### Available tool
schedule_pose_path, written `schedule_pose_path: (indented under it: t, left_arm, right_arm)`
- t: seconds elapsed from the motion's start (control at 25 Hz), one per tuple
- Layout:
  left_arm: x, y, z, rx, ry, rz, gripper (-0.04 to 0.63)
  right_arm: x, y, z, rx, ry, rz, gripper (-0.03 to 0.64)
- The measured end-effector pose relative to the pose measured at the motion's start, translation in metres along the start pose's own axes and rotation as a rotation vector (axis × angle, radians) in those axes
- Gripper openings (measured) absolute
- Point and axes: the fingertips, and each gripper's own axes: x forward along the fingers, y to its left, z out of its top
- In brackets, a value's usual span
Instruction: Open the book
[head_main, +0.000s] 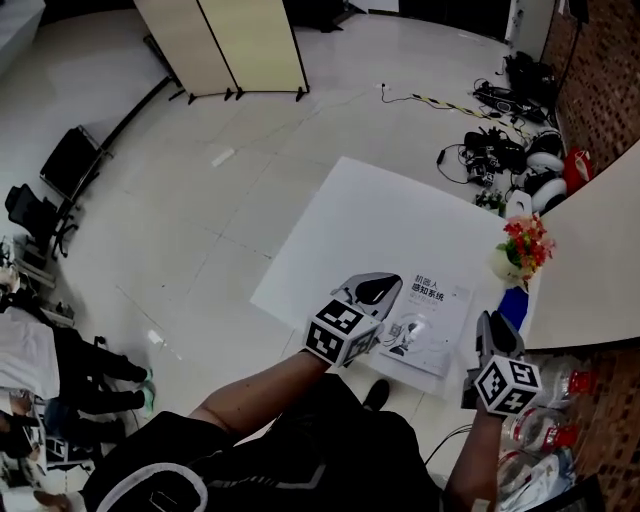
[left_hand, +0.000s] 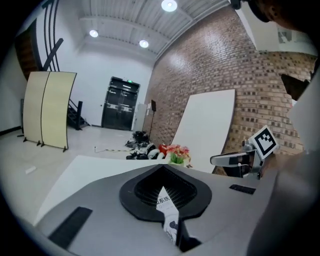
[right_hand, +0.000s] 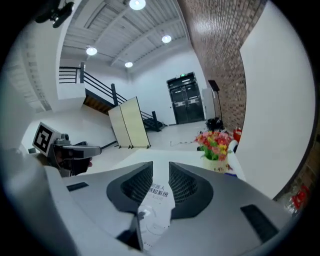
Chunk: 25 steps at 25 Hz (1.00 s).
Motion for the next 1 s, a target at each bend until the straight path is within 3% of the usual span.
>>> schedule_pose_path:
  t: [0.2, 0.44, 0.68, 1.0]
  left_arm:
    - [0.036, 0.012, -0.049, -0.053, 0.133, 0.01, -0.005]
    - [0.073, 0.024, -0.124, -0.08, 0.312, -0.009, -0.005]
    - [0.085, 0.023, -0.166, -0.112, 0.416, -0.05, -0.005]
    - [0.09, 0.029, -0.173, -0.105, 0.429, -0.055, -0.005]
  right_arm:
    - [0.039, -0.026, -0.094, 0.135, 0.224, -0.021, 0.06]
    - [0.064, -0.044, -0.178, 0.231, 0.415, -0.072, 0.095]
    - [0.075, -0.05, -0.211, 0.272, 0.498, -0.107, 0.095]
    - [0.078, -0.05, -0.215, 0.279, 0.532, -0.143, 0.094]
